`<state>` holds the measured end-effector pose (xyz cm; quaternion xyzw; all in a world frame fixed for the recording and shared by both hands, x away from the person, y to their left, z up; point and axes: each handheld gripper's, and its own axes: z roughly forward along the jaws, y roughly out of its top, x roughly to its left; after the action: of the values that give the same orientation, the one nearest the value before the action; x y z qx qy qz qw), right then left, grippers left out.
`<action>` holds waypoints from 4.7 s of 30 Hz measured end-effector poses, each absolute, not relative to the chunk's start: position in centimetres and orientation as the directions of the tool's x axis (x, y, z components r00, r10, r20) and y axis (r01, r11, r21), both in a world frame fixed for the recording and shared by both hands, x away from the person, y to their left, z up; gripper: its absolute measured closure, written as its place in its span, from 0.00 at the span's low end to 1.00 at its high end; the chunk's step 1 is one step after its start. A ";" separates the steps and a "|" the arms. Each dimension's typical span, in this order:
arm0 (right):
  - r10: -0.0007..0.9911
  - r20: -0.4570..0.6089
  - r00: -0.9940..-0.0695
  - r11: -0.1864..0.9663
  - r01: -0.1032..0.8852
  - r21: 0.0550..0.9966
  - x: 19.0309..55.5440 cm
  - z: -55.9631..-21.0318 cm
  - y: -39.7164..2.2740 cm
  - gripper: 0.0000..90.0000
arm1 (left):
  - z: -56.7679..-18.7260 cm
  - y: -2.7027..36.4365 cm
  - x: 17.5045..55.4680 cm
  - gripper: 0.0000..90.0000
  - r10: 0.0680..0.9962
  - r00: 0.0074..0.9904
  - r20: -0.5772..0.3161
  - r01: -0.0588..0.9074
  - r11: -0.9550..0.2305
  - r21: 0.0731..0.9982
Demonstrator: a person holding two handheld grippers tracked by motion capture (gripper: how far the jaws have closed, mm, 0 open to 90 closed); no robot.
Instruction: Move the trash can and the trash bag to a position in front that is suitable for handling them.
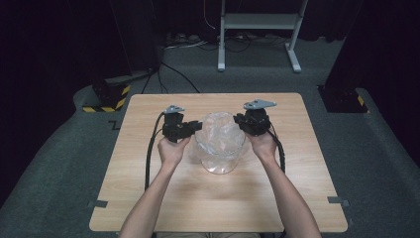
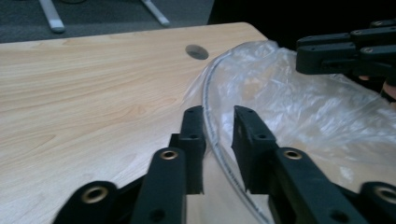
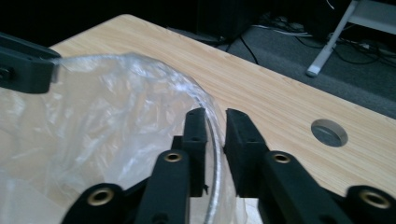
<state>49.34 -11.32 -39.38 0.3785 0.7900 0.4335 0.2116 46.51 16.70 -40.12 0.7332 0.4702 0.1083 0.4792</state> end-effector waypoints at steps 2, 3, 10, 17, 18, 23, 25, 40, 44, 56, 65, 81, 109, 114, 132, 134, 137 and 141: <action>0.779 -0.004 -0.627 0.339 0.416 0.844 49.2 -39.5 -11.5 0.93 | -40.0 16.7 46.4 0.86 0.797 0.529 -0.292 0.587 -0.096 0.804; 0.778 -0.017 -0.628 0.350 0.411 0.842 49.1 -39.6 -11.5 0.93 | -39.9 16.7 46.3 0.86 0.799 0.529 -0.285 0.586 -0.102 0.804; 0.777 -0.047 -0.627 0.375 0.403 0.835 47.8 -39.5 -12.1 0.88 | -39.6 16.6 46.0 0.87 0.806 0.526 -0.271 0.584 -0.111 0.804; 0.760 -0.016 -0.650 0.322 0.355 0.878 47.0 -38.2 -12.5 0.74 | -39.7 16.7 46.0 0.74 0.790 0.528 -0.311 0.575 -0.063 0.816; 0.749 -0.018 -0.663 0.328 0.347 0.879 47.0 -37.9 -12.2 0.73 | -39.7 16.6 45.9 0.72 0.789 0.531 -0.309 0.570 -0.063 0.819; 0.687 -0.024 -0.727 0.394 0.344 0.853 47.4 -37.5 -9.6 0.70 | -39.7 16.3 45.7 0.68 0.789 0.541 -0.291 0.559 -0.079 0.826; 0.668 -0.027 -0.743 0.414 0.341 0.844 47.8 -37.7 -8.8 0.69 | -39.8 16.4 45.6 0.67 0.789 0.541 -0.291 0.556 -0.075 0.828; 0.665 -0.007 -0.747 0.478 0.419 0.772 51.0 -38.5 -7.5 0.70 | -40.7 17.0 45.3 0.68 0.794 0.544 -0.272 0.554 -0.097 0.827; 0.663 -0.011 -0.749 0.485 0.417 0.769 51.0 -38.5 -7.6 0.67 | -40.8 17.0 45.4 0.68 0.794 0.543 -0.275 0.556 -0.094 0.825; 0.616 -0.046 -0.787 0.528 0.368 0.765 49.7 -38.5 -7.5 0.64 | -41.1 16.8 45.4 0.66 0.794 0.539 -0.280 0.552 -0.083 0.830; 0.501 -0.045 -0.864 0.577 0.295 0.761 47.1 -38.7 -6.6 0.63 | -41.2 17.0 45.5 0.63 0.798 0.527 -0.291 0.548 -0.058 0.834; 0.318 0.018 -0.948 0.595 0.215 0.774 44.0 -38.9 -5.8 0.63 | -41.5 16.6 45.7 0.63 0.813 0.516 -0.270 0.547 -0.070 0.834; 0.572 0.000 -0.820 0.597 0.417 0.685 50.4 -38.2 -5.8 0.66 | -41.4 17.0 45.1 0.62 0.808 0.529 -0.258 0.534 -0.081 0.841; 0.603 0.020 -0.798 0.568 0.446 0.692 50.8 -38.2 -7.4 0.64 | -41.6 16.8 45.2 0.62 0.811 0.528 -0.251 0.539 -0.092 0.837; 0.536 -0.067 -0.842 0.647 0.358 0.673 47.6 -37.6 -9.9 0.62 | -41.7 16.8 45.1 0.62 0.814 0.524 -0.251 0.538 -0.088 0.839; 0.526 -0.053 -0.849 0.641 0.355 0.680 47.2 -37.5 -10.4 0.62 | -41.7 16.8 45.1 0.62 0.815 0.526 -0.243 0.534 -0.094 0.840; 0.507 -0.066 -0.859 0.654 0.334 0.679 46.8 -37.3 -10.7 0.62 | -41.7 16.8 45.1 0.62 0.816 0.525 -0.243 0.535 -0.093 0.840; 0.495 -0.070 -0.866 0.648 0.314 0.694 46.5 -37.3 -10.6 0.61 | -41.8 16.6 45.1 0.63 0.817 0.523 -0.242 0.537 -0.095 0.838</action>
<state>46.49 -10.57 -37.32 0.2250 0.8988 0.3540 0.1278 45.14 16.62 -41.76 0.7256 0.4665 0.1447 0.4848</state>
